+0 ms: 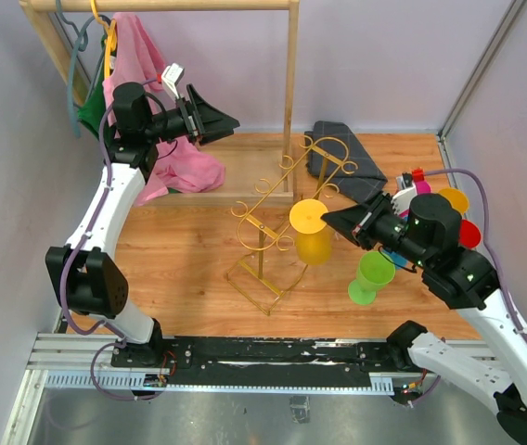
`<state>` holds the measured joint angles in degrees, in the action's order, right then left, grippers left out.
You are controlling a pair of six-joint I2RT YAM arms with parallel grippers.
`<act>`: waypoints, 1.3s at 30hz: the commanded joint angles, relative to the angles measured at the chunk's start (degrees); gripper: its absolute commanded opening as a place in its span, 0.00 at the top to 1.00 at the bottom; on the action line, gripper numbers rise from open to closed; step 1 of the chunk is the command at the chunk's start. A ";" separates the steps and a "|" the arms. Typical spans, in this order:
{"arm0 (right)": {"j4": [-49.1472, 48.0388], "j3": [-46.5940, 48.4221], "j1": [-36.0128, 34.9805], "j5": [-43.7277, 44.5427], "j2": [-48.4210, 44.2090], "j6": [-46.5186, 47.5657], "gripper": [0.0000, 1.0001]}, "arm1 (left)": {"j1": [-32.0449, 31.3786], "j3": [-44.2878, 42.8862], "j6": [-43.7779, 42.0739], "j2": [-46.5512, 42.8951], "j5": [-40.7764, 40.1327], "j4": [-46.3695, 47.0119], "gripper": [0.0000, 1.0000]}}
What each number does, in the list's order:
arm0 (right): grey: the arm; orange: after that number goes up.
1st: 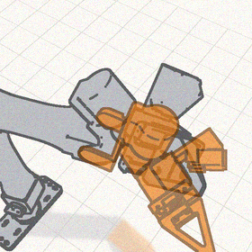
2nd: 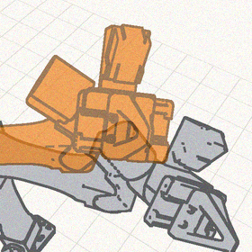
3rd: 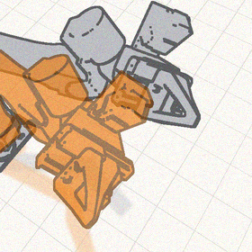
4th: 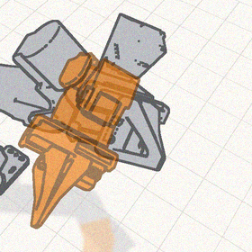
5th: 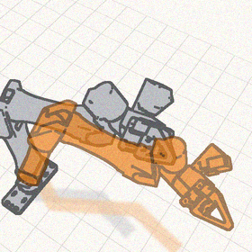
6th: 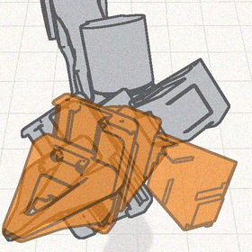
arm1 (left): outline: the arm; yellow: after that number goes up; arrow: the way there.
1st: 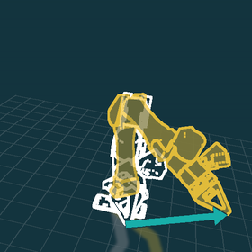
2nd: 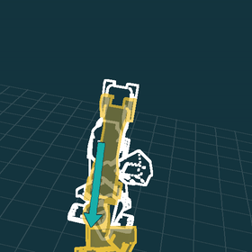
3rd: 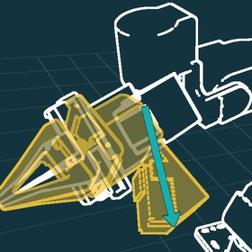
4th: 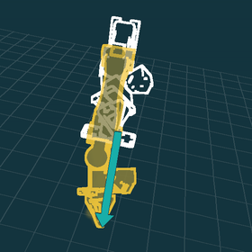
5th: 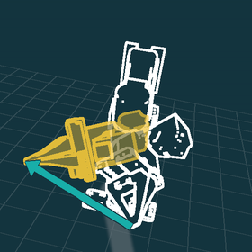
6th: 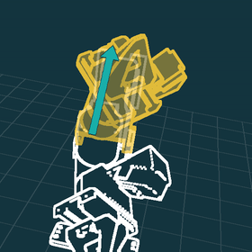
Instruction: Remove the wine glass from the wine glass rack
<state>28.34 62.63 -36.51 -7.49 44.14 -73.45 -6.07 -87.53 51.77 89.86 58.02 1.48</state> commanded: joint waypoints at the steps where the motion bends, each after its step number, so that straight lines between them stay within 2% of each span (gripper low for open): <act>1: -0.83 0.11 0.85 1.57 -1.26 -0.79 0.99 | 0.44 -1.25 0.53 0.44 1.31 1.86 0.14; 25: 1.98 -1.50 0.83 4.09 -8.02 -2.80 0.99 | 0.44 -1.52 1.62 0.34 2.13 2.74 0.14; 30: 5.55 4.68 0.83 5.90 -8.71 -0.60 0.99 | 0.40 -4.32 4.70 0.35 3.44 5.67 0.14; 39: 19.56 24.75 0.83 12.78 -7.43 5.30 0.99 | 0.44 -13.06 6.50 2.00 5.56 7.85 0.14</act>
<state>41.58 80.95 -36.51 0.32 37.21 -71.66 -6.07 -97.25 57.10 90.94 61.63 6.26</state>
